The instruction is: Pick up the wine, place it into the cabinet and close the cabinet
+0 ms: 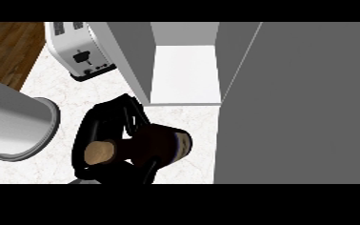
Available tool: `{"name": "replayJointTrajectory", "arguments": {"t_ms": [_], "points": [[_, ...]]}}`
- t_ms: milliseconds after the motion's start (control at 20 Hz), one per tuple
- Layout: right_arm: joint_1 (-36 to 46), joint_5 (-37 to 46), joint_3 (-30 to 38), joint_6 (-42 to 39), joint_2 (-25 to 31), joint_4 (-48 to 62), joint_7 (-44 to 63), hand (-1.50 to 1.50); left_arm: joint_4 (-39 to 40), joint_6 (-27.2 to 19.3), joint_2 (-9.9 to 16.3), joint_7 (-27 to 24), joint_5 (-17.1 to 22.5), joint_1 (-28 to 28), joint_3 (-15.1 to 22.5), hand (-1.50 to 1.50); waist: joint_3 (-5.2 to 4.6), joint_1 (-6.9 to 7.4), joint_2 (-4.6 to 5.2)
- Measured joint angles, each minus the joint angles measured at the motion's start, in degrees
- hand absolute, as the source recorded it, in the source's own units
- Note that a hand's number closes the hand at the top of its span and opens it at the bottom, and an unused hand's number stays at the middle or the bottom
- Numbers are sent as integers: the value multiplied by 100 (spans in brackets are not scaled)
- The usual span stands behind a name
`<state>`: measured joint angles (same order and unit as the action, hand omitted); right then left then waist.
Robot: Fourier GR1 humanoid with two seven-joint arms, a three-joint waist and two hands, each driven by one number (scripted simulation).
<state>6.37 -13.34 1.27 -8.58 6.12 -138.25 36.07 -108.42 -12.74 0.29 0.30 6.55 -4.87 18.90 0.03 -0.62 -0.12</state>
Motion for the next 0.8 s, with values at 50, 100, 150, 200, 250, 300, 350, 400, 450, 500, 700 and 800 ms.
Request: {"name": "replayJointTrajectory", "arguments": {"t_ms": [50,100,150,200,250,300,350,400,450,500,700,800], "points": [[32,-3,-12,31,-1,-9,51,-150,13,-147,-6,85,-20,-146,90,150,-1,-1,0],[34,-7,11,7,17,-3,48,-150,52,-314,-11,149,-11,-282,186,150,-1,2,1],[7,-10,26,-3,4,3,18,-150,77,-532,-14,159,-25,-360,360,150,-1,2,1],[-27,-23,87,-39,32,-4,9,-150,172,-701,-17,208,-18,-562,405,150,-1,-11,1],[-103,-27,65,-57,1,-6,-29,-150,233,-837,-19,263,-14,-696,452,150,-1,-11,1],[-142,-24,12,-63,-29,-12,-62,-150,303,-962,-21,269,7,-804,514,150,0,-11,2],[-101,-31,45,-58,12,-22,2,-150,324,-1100,-22,347,-19,-924,575,150,-1,-10,1],[-46,-18,-31,-12,-37,4,2,-150,368,-1281,-24,431,-72,-1102,653,150,0,-4,2],[-5,-13,-55,12,-37,7,29,-150,419,-1468,-24,494,-106,-1237,746,150,-1,-1,2],[45,-13,-57,33,-32,6,58,-150,540,-1603,-25,442,-96,-1321,807,150,-2,-1,3],[-54,-32,56,-86,24,3,-49,-150,994,-2101,-27,503,-45,-1949,897,150,-2,-18,5],[-159,-40,81,-138,27,-6,-104,-150,1097,-2268,-27,616,-28,-2169,896,150,-1,-18,4]]}}
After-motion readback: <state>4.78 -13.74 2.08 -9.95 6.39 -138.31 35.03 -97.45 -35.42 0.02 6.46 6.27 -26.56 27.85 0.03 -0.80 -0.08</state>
